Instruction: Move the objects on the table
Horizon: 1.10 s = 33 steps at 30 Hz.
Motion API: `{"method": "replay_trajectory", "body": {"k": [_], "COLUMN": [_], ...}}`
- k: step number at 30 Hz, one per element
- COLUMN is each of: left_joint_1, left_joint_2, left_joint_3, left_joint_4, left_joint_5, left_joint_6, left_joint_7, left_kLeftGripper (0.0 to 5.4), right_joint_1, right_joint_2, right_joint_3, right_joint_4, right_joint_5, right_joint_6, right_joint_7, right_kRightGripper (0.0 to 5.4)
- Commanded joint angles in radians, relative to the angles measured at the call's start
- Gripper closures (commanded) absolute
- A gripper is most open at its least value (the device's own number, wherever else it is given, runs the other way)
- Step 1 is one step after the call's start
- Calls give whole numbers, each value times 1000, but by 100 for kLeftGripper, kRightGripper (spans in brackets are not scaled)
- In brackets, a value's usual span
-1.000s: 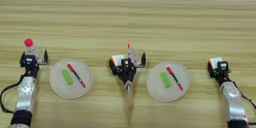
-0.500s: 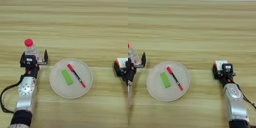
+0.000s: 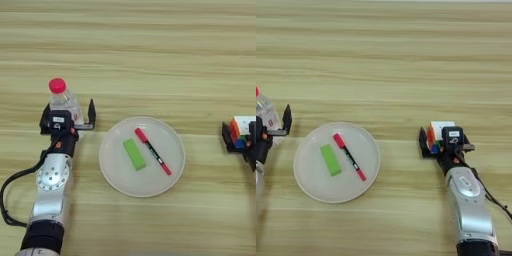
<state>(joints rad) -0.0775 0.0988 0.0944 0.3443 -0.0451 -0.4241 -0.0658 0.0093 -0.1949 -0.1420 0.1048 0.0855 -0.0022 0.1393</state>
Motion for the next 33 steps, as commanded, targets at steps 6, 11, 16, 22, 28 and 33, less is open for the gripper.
{"method": "replay_trajectory", "body": {"k": [6, 11, 16, 22, 28, 33], "left_joint_1": [6, 7, 6, 3, 4, 5], "left_joint_2": [2, 3, 4, 5, 4, 3], "left_joint_3": [-6, -5, -4, -3, -3, -4], "left_joint_4": [-10, -11, -10, -6, -7, -10], "left_joint_5": [11, 10, 9, 8, 9, 10], "left_joint_6": [17, 17, 18, 18, 18, 19], "left_joint_7": [0, -1, -2, -3, -2, 0], "left_kLeftGripper": [0, 0, 0, 0, 0, 0], "right_joint_1": [14, 12, 8, -9, -39, -79], "right_joint_2": [-17, -16, -15, -7, -2, 7], "right_joint_3": [20, 32, 74, 158, 220, 266], "right_joint_4": [-96, -153, -236, -280, -305, -318], "right_joint_5": [-67, -81, -88, -81, -69, -61], "right_joint_6": [-54, -40, -4, 66, 146, 243], "right_joint_7": [-14, -9, 21, 85, 135, 164], "right_kRightGripper": [3, 3, 3, 3, 3, 3]}}
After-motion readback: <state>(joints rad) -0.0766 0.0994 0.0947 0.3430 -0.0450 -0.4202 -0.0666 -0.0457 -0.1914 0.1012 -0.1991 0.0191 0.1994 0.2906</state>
